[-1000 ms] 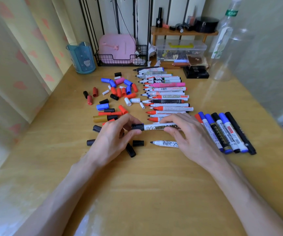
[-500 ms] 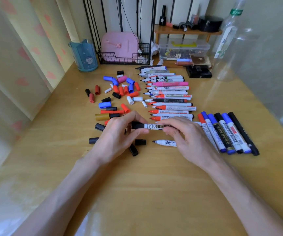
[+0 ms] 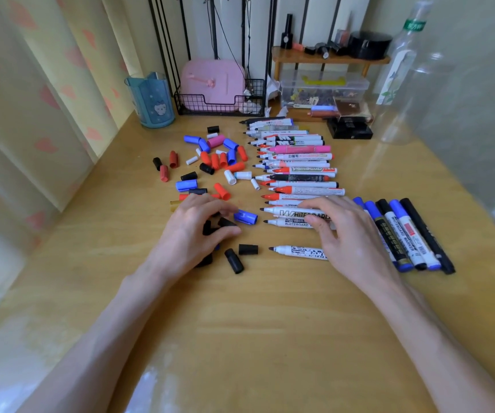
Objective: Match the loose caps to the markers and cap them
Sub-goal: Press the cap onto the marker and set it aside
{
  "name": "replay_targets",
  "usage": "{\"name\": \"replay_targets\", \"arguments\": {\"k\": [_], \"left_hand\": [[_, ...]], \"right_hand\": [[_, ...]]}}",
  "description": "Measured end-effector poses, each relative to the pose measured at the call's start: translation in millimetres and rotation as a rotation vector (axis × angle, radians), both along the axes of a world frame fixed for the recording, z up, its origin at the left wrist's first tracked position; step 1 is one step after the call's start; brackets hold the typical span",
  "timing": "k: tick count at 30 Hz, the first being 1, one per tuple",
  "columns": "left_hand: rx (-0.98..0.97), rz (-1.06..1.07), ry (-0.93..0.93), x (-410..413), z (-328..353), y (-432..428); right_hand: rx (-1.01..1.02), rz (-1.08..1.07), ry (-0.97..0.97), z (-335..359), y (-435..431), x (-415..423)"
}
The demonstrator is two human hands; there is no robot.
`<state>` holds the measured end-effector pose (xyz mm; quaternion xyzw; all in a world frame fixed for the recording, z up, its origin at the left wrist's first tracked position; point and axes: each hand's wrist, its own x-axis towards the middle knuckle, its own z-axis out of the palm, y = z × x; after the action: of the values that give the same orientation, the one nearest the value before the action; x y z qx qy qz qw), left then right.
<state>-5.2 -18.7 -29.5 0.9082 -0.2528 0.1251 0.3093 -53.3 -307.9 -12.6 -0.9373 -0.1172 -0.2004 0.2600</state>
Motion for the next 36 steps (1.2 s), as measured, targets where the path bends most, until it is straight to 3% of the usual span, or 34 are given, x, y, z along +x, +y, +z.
{"name": "replay_targets", "arguments": {"k": [5, 10, 15, 26, 32, 36], "left_hand": [[-0.040, 0.048, 0.027, -1.1, 17.0, 21.3], [-0.004, -0.144, 0.159, -11.8, 17.8, 17.2], [0.107, -0.146, 0.034, -20.2, 5.7, -10.7], [0.098, -0.150, 0.045, -26.4, 6.2, -18.6], [-0.229, -0.033, 0.122, -26.5, 12.5, -23.3], [-0.294, 0.010, 0.136, -23.1, 12.3, -20.2]], "right_hand": [[0.011, 0.001, 0.003, -0.8, -0.8, 0.1], [0.011, 0.027, 0.030, -2.6, 1.9, 0.8], [0.031, 0.028, 0.018, -3.9, 1.5, 0.8], [0.045, 0.035, -0.009, 3.9, 0.5, -2.1], [0.076, 0.064, -0.034, 9.7, 1.6, -2.8], [0.076, 0.103, -0.045, 11.2, 4.4, -4.7]]}}
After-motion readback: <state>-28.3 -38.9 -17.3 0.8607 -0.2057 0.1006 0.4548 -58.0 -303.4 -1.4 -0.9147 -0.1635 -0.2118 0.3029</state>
